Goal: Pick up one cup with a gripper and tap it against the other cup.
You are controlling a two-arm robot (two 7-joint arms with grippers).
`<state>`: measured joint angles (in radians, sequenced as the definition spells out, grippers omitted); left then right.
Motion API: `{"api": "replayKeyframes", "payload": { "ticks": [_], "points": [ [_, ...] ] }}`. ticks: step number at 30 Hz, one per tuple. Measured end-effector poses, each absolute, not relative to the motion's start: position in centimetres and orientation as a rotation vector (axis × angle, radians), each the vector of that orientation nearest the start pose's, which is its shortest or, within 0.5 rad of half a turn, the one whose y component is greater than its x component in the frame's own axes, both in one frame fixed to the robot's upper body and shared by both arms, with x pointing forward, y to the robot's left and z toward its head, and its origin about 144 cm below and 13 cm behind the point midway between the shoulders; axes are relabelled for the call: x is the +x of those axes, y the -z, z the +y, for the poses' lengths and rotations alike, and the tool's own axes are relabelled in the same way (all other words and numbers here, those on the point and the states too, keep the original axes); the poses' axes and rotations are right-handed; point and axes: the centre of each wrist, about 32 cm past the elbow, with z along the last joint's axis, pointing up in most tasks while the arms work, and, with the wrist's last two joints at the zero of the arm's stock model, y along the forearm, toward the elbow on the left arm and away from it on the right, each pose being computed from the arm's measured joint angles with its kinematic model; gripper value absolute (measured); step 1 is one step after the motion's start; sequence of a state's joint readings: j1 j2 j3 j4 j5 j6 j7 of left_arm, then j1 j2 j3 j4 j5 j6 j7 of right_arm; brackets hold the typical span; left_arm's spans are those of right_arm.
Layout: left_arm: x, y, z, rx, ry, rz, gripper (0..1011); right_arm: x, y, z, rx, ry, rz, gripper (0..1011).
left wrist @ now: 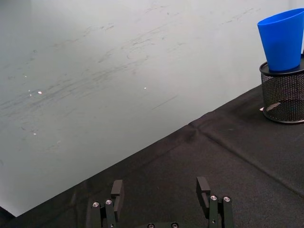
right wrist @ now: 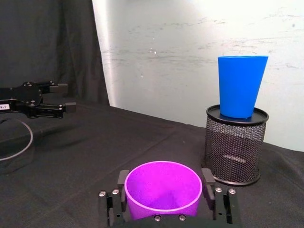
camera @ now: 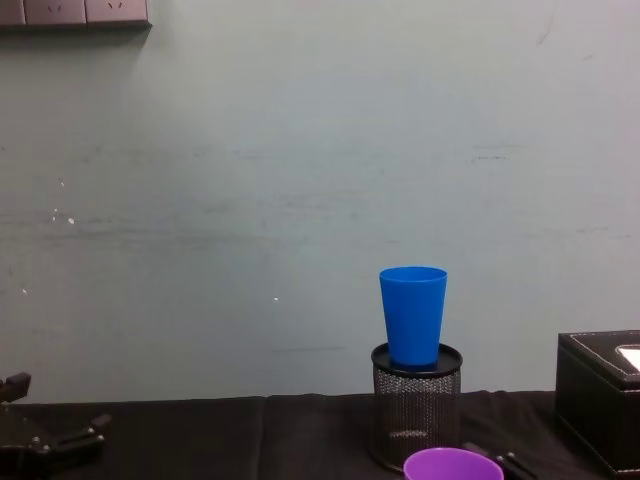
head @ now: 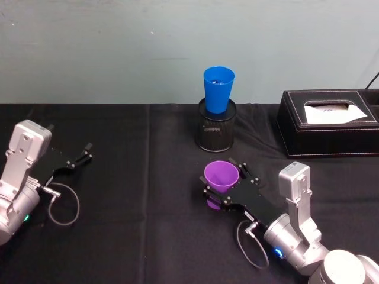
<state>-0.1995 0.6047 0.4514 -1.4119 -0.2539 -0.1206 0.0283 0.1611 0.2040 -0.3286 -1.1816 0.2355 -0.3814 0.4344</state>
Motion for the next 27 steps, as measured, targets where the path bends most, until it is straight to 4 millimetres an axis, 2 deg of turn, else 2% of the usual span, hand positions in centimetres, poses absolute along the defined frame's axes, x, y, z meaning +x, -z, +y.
{"api": "replayKeyframes", "payload": {
  "ticks": [4, 18, 27],
  "points": [
    [48.9, -114.0, 31.0, 0.304, -1.248, -0.285, 1000, 48.1, -106.6, -21.7, 0.045, 0.902, -0.085, 1003],
    [48.9, -114.0, 31.0, 0.304, -1.248, -0.285, 1000, 48.0, -106.8, -21.6, 0.041, 0.901, -0.096, 1000],
    [48.9, -114.0, 31.0, 0.304, -1.248, -0.285, 1000, 47.6, -108.0, -21.2, 0.066, 0.890, -0.132, 1000]
  ]
}}
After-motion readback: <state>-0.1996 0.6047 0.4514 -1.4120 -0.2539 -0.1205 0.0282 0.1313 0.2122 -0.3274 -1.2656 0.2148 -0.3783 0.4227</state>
